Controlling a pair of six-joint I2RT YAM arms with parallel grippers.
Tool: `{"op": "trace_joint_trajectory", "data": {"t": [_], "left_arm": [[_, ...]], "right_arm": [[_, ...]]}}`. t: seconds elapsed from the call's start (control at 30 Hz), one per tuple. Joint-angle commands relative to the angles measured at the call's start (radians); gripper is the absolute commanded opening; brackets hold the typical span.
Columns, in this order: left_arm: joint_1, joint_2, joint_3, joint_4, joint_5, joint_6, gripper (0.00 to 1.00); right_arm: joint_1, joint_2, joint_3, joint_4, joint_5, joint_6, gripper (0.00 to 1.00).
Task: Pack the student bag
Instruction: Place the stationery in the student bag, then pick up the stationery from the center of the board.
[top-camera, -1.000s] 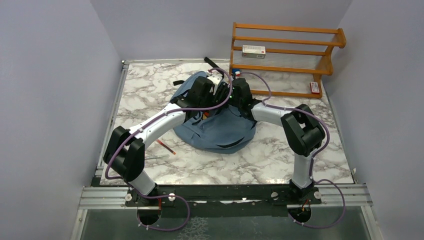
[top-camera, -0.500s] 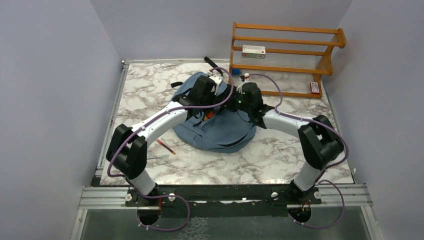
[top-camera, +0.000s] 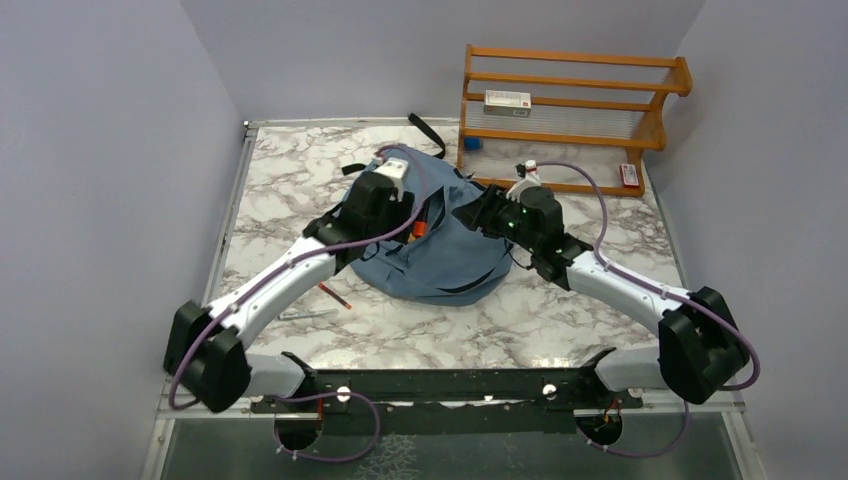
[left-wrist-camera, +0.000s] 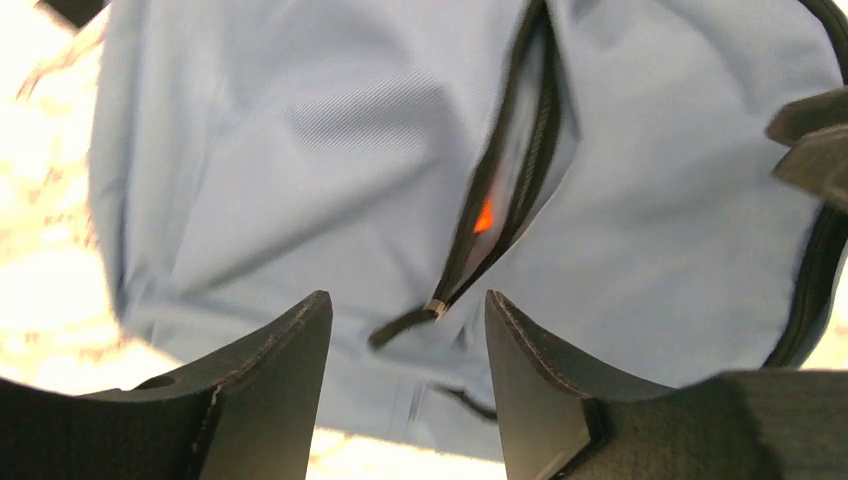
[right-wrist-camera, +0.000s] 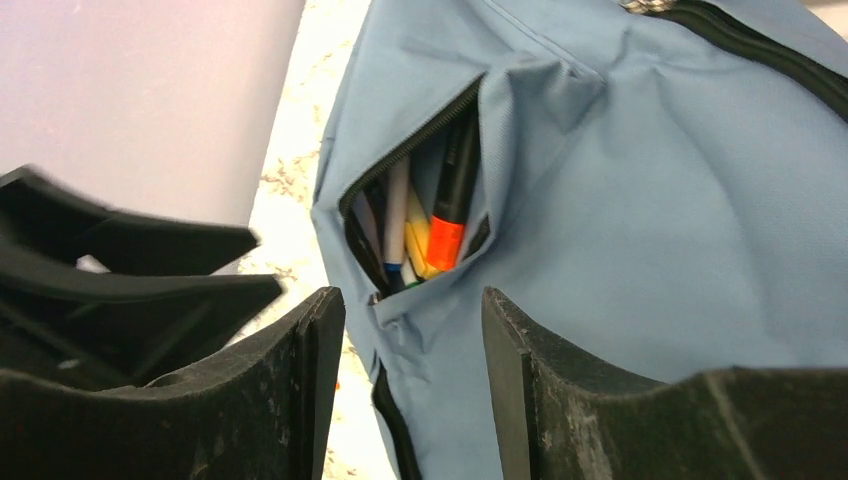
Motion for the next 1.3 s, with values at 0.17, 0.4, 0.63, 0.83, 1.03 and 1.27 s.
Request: {"op": "trace_joint_trajectory", "data": {"t": [0.17,0.4,0.63,0.83,1.03,1.27], "left_arm": [[0.112,-0.323,-0.327,-0.144,-0.347,-0.725,0.6],[0.174,-0.211,-0.368,-0.339,-0.328,-1.056,0.62],[0.177,-0.048,-0.372,-0.364,-0.266,-1.104,0.62],[0.183,0.023,-0.373,-0.369,-0.238,-1.123,0.61],[0.186,0.048,-0.375,-0.365,-0.243,-1.123,0.51],[0.188,0.073,-0.369,-0.348,-0.251,-1.117,0.26]], "right_arm": [[-0.002,0.023,-0.041,-0.029,0.021,-0.003,0.57],[-0.002,0.05,-0.032,-0.028,-0.008,0.028,0.57],[-0.002,0.013,-0.049,-0.058,0.045,0.03,0.57],[-0.002,-0.002,-0.055,-0.077,0.054,0.036,0.57],[-0.002,-0.001,-0.058,-0.077,0.053,0.041,0.57],[-0.002,0.001,-0.056,-0.081,0.052,0.047,0.57]]}}
